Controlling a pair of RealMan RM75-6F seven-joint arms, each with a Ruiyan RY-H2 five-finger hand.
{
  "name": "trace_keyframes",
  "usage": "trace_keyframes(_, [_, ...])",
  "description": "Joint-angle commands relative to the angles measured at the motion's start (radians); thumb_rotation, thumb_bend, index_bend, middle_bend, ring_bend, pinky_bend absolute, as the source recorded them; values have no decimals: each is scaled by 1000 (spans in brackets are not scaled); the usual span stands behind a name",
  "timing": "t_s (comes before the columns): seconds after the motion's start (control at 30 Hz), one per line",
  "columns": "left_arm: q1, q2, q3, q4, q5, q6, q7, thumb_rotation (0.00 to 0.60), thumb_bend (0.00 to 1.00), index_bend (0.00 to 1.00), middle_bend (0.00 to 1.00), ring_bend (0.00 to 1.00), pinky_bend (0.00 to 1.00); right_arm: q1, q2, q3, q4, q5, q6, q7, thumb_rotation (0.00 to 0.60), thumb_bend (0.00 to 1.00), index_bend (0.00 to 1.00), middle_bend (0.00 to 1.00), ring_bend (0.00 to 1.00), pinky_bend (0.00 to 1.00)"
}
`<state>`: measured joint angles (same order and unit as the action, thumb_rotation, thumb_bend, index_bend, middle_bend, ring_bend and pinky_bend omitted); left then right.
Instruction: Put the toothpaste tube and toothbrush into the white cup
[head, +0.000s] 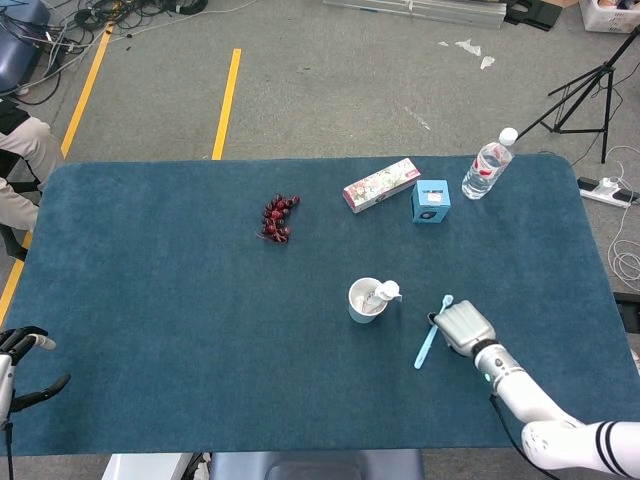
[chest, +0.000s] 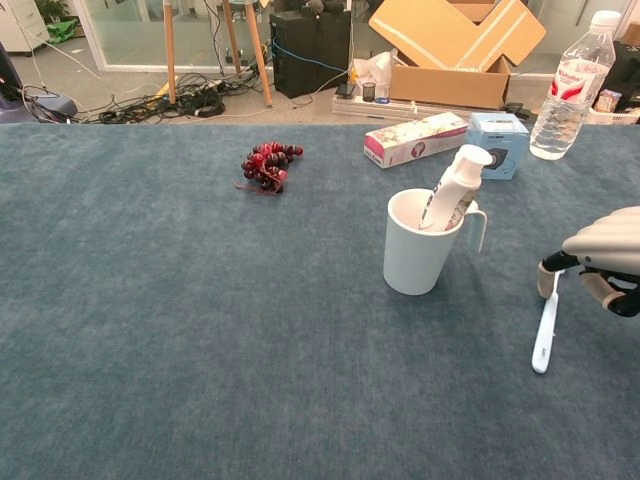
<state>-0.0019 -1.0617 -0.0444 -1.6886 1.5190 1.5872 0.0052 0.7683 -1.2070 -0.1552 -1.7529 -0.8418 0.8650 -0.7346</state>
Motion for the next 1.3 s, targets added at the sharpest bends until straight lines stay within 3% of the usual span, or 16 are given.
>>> trace_keyframes(0.03, [0, -1, 0, 0, -1, -1, 1, 600, 28, 468, 365, 311, 375, 1, 10, -6, -13, 6, 4, -6, 600, 834, 302, 889, 915, 946])
trace_keyframes(0.3, [-3, -4, 2, 2, -2, -7, 5, 600, 27, 468, 365, 311, 375, 4, 41, -15, -46, 12, 19, -9, 600, 834, 370, 891, 915, 947])
trace_keyframes(0.53, [-4, -4, 0, 2, -5, -9, 6, 600, 26, 468, 365, 311, 375, -58, 70, 11, -52, -203, 101, 126, 600, 795, 386, 868, 895, 947])
trace_keyframes(0.63, [-4, -5, 0, 3, -5, -9, 6, 600, 26, 468, 365, 311, 375, -87, 86, 8, -37, -327, 126, 203, 600, 689, 390, 804, 838, 927])
trace_keyframes(0.87, [-4, -6, 1, 3, -2, -6, 7, 600, 26, 468, 365, 311, 375, -131, 101, -14, 7, -506, 159, 286, 600, 376, 390, 540, 567, 725])
trace_keyframes(0.97, [-4, -7, 1, 3, -2, -6, 8, 600, 25, 468, 365, 311, 375, -151, 98, -22, 27, -566, 176, 307, 600, 320, 390, 479, 442, 619])
trace_keyframes(1.07, [-4, -7, 1, 2, -2, -7, 10, 600, 27, 468, 365, 311, 375, -171, 89, -29, 59, -630, 201, 328, 600, 287, 391, 464, 414, 595])
trace_keyframes(1.13, [-4, -7, 2, 3, -2, -7, 11, 600, 26, 468, 365, 311, 375, -179, 82, -31, 82, -664, 215, 327, 600, 254, 391, 475, 428, 601])
trace_keyframes(1.17, [-4, -8, 2, 2, -2, -8, 12, 600, 26, 468, 365, 311, 375, -185, 74, -29, 102, -685, 225, 322, 600, 228, 391, 526, 480, 635])
trace_keyframes(1.3, [-5, -9, 2, 2, -2, -8, 14, 600, 28, 468, 365, 311, 375, -194, 53, -21, 141, -714, 226, 297, 600, 162, 391, 876, 805, 875])
